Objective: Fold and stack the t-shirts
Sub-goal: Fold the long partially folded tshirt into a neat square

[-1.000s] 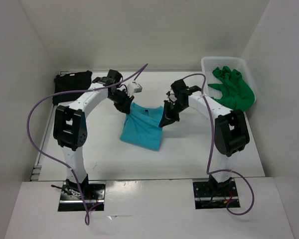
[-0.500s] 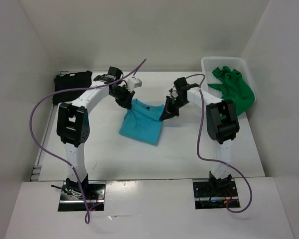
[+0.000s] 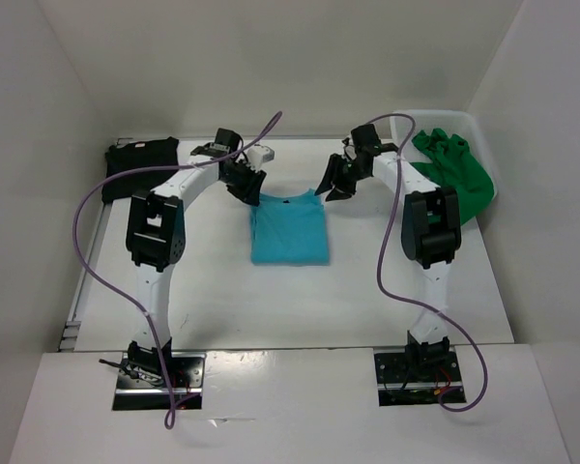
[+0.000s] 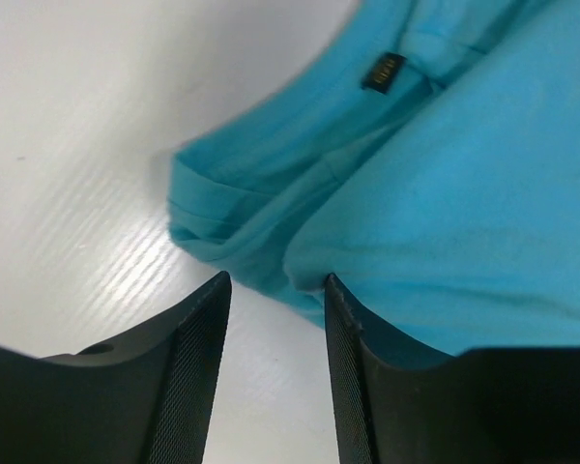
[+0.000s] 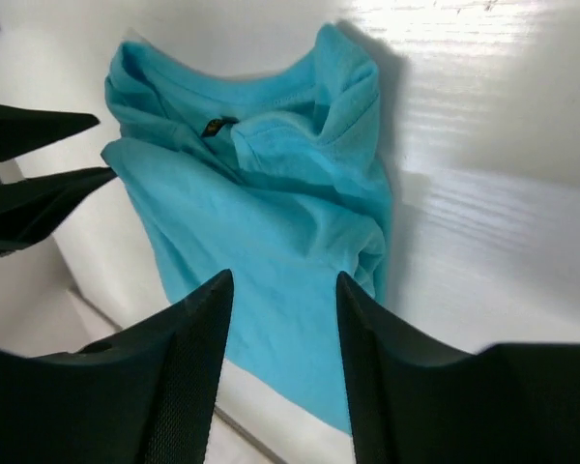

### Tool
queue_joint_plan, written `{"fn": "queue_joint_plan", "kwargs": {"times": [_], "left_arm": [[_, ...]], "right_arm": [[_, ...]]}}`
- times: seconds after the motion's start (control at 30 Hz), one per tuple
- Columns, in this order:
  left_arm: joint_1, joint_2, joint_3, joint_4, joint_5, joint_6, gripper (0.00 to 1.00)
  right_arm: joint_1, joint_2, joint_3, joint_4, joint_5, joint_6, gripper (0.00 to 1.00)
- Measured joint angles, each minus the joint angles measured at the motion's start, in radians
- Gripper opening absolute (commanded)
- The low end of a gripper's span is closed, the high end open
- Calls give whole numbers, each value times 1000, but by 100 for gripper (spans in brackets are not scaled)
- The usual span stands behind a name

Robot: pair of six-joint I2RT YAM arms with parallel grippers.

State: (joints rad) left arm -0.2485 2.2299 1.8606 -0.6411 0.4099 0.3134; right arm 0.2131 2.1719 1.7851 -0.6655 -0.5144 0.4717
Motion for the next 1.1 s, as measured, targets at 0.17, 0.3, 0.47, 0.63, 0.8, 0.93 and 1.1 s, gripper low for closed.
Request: {"fn": "queue_joint_plan", "kwargs": {"times": [0.17,0.3,0.47,0.63,0.8,0.93,1.1], "left_arm": [[19,-5,11,21,-65,-54,52],[21,-63,-23,23,-103,-56,55],[-50,-147,-37,23,-61,-51,56],[-111,-138,-77,44,-36,-50,56],[-79,-46,-101,58,-92,-56,56],[-34,-6,-105,65,-143,-63,56],[-12,-19,-105,82,-191,-69,65]], "right_arm": [[29,-44,-24,9,140,-29,2],[79,-103,-69,-2,235,-33,0],[143,-87,-108,-14,277,-36,0],[158,13,-64,-21,319,-36,0],[158,66,-17,-26,354,-27,0],[158,69,15,-22,381,-24,0],[158,70,16,-18,386,-23,0]]}}
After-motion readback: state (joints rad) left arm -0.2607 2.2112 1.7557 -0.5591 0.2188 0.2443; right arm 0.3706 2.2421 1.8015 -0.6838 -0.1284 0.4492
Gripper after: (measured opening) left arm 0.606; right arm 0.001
